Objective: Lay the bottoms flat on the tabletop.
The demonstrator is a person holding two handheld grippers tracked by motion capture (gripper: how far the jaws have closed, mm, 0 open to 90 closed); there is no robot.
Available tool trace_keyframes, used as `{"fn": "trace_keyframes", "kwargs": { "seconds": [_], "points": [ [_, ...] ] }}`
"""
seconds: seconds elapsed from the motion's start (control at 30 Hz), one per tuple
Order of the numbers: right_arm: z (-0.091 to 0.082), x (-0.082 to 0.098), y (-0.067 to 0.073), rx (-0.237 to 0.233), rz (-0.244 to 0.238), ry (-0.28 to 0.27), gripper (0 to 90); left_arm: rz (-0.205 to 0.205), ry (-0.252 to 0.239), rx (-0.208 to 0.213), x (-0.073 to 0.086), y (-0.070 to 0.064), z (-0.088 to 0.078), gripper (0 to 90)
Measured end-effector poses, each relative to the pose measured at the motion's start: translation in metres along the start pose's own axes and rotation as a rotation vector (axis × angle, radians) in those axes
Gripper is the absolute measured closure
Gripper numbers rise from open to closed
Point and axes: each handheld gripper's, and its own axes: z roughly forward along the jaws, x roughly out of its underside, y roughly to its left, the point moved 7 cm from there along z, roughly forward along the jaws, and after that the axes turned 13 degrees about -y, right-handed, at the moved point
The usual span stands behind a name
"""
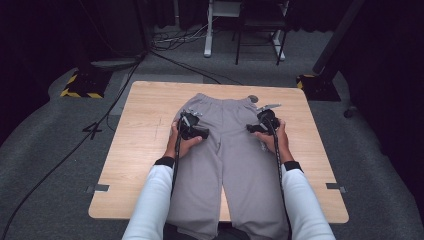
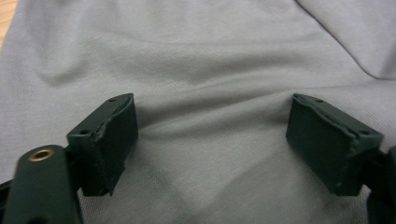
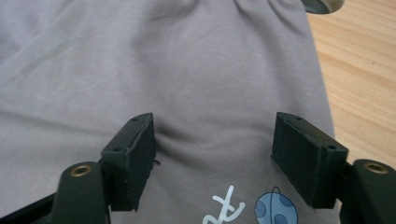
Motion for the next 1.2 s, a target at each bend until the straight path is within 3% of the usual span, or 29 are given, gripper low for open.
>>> {"fn": "trace_keyframes", "kwargs": {
  "seconds": [0.1, 0.17, 0.2, 0.27, 0.3, 0.33, 0.4, 0.47, 0.53, 0.57, 0.6, 0.63, 0.77, 0.8, 0.83, 0.97, 1.2],
  "points": [
    [-0.001, -0.004, 0.004, 0.039, -0.028, 0.039, 32.9, -0.002, 0.074, 0.007, -0.002, -0.005, -0.005, 19.2],
    [-0.007, -0.005, 0.011, 0.023, -0.032, 0.035, 32.5, 0.006, 0.076, 0.101, -0.002, -0.016, -0.016, 23.6],
    [-0.014, -0.006, 0.017, -0.015, -0.033, 0.017, 33.0, 0.038, 0.053, 0.156, 0.0, -0.025, -0.025, 21.4],
    [-0.031, -0.005, 0.036, -0.103, -0.056, -0.032, 33.7, 0.101, 0.041, 0.194, 0.007, -0.037, -0.043, 22.7],
    [-0.04, 0.0, 0.048, -0.161, -0.073, -0.029, 33.1, 0.142, 0.033, 0.209, 0.016, -0.045, -0.055, 21.9],
    [-0.052, 0.008, 0.063, -0.194, -0.116, -0.033, 33.6, 0.179, 0.043, 0.203, 0.023, -0.051, -0.065, 22.8],
    [-0.072, 0.025, 0.089, -0.258, -0.177, -0.041, 33.9, 0.18, 0.03, 0.25, 0.035, -0.062, -0.085, 21.4],
    [-0.093, 0.042, 0.111, -0.292, -0.242, -0.059, 34.8, 0.219, 0.028, 0.27, 0.052, -0.075, -0.107, 22.2],
    [-0.11, 0.058, 0.129, -0.333, -0.313, -0.029, 31.0, 0.253, 0.024, 0.282, 0.067, -0.086, -0.121, 21.3],
    [-0.117, 0.063, 0.134, -0.332, -0.331, -0.029, 31.9, 0.273, 0.035, 0.264, 0.075, -0.09, -0.127, 21.4],
    [-0.123, 0.066, 0.138, -0.35, -0.321, -0.032, 32.2, 0.266, 0.024, 0.276, 0.08, -0.094, -0.133, 20.9],
    [-0.129, 0.069, 0.141, -0.37, -0.312, -0.037, 32.0, 0.233, 0.009, 0.304, 0.087, -0.098, -0.139, 21.0],
    [-0.139, 0.088, 0.142, -0.376, -0.316, 0.014, 29.5, 0.248, 0.02, 0.343, 0.107, -0.107, -0.158, 20.5],
    [-0.142, 0.092, 0.141, -0.383, -0.292, -0.002, 30.2, 0.259, 0.028, 0.347, 0.109, -0.107, -0.163, 20.5],
    [-0.145, 0.096, 0.14, -0.399, -0.261, 0.001, 29.9, 0.257, 0.034, 0.36, 0.113, -0.105, -0.168, 20.5],
    [-0.16, 0.108, 0.132, -0.406, -0.255, -0.006, 28.3, 0.269, 0.019, 0.396, 0.128, -0.094, -0.189, 20.5],
    [-0.186, 0.127, 0.102, -0.355, -0.226, 0.023, 24.4, 0.254, 0.031, 0.373, 0.149, -0.073, -0.221, 19.7]
  ]
}}
